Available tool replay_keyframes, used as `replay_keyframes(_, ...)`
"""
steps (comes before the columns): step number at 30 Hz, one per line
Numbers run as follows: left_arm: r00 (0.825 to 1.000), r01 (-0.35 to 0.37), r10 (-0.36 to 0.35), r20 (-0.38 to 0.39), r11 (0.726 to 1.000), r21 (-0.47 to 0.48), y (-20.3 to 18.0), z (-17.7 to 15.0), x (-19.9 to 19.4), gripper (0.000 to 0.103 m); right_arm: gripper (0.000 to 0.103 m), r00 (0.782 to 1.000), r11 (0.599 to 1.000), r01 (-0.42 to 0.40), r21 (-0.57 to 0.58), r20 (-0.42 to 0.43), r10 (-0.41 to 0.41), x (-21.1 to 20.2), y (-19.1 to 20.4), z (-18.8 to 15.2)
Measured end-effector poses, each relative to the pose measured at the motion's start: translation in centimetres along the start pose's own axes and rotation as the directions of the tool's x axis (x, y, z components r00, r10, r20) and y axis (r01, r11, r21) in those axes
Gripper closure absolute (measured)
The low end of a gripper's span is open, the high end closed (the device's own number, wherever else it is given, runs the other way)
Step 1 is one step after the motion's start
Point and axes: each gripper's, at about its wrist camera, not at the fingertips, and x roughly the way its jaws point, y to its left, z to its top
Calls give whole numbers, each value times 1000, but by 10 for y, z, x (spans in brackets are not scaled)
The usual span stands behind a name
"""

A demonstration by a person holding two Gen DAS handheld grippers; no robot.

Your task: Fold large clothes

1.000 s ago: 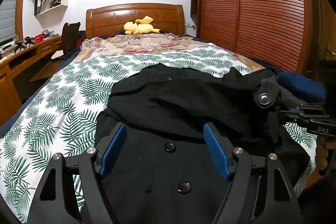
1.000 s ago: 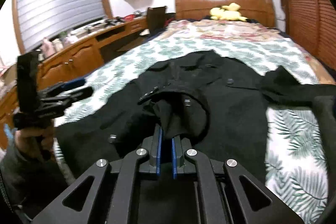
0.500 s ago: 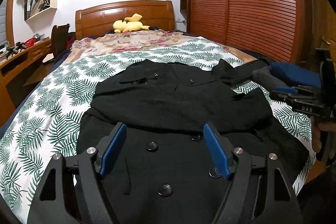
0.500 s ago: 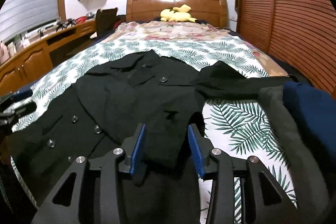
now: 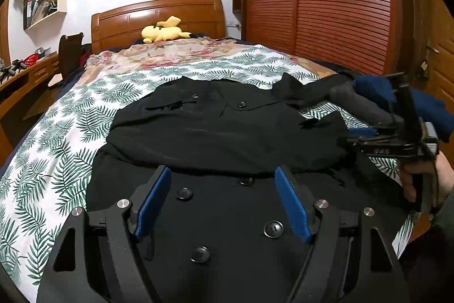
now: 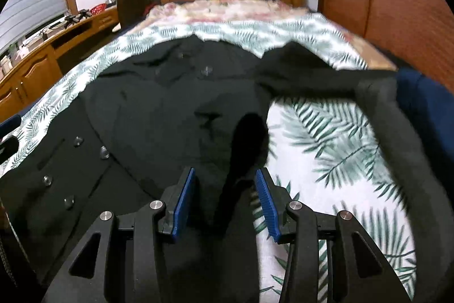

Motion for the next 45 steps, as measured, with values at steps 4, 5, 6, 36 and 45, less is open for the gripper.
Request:
replay_keyframes(4,1000,20,-20,8,1000,17,-6,-1,0,27,95,999,999,-31,-33,-17,31,5,8,4)
replay_keyframes(5,1000,26,-26,14,1000,16,-8,0,-1,27,96,999,999,-42,-32,-5,42,1,9,6)
replay_keyframes(6,999,33,-33,18,999,14,-8,0,-2,26,96,999,998,-53,-33,11,53,-4,11,8)
replay_keyframes(36,998,42,-43,55,999,24,-17,13,-18,14,51,977,974,-136,-180,139,162,-25,38,-5)
replay_keyframes(45,999,16,-17,27,999,47,-14,17,8,14,51,992,983,-123,-133,16,127,27,30,1)
